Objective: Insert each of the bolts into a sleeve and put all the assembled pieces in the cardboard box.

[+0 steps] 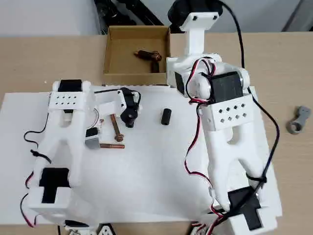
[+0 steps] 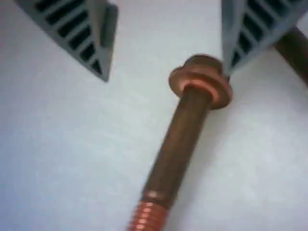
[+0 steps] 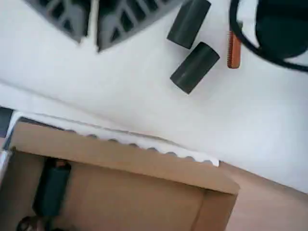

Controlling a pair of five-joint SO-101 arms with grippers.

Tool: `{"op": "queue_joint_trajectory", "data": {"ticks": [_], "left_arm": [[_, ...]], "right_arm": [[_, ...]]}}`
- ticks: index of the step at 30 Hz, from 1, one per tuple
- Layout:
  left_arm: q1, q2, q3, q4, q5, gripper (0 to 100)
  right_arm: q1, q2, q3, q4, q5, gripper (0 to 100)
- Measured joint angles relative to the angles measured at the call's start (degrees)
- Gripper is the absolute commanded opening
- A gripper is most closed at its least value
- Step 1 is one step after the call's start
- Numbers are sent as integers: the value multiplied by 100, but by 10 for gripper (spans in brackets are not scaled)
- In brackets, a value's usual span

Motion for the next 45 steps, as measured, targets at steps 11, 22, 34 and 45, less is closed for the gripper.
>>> {"op": "queue_joint_trajectory", "data": {"ticks": [11,22,34,45], "left_arm": [[132,0,-88,220,4765,145],[132,0,-18,273,8123,145],[132,1424,-44,264,9960,141],[167,2224,-844,369,9908,141]], "right_arm": [[0,0,0,70,0,8],[0,0,0,70,0,8],[0,0,0,70,0,8],[18,-9,273,70,0,8]]}}
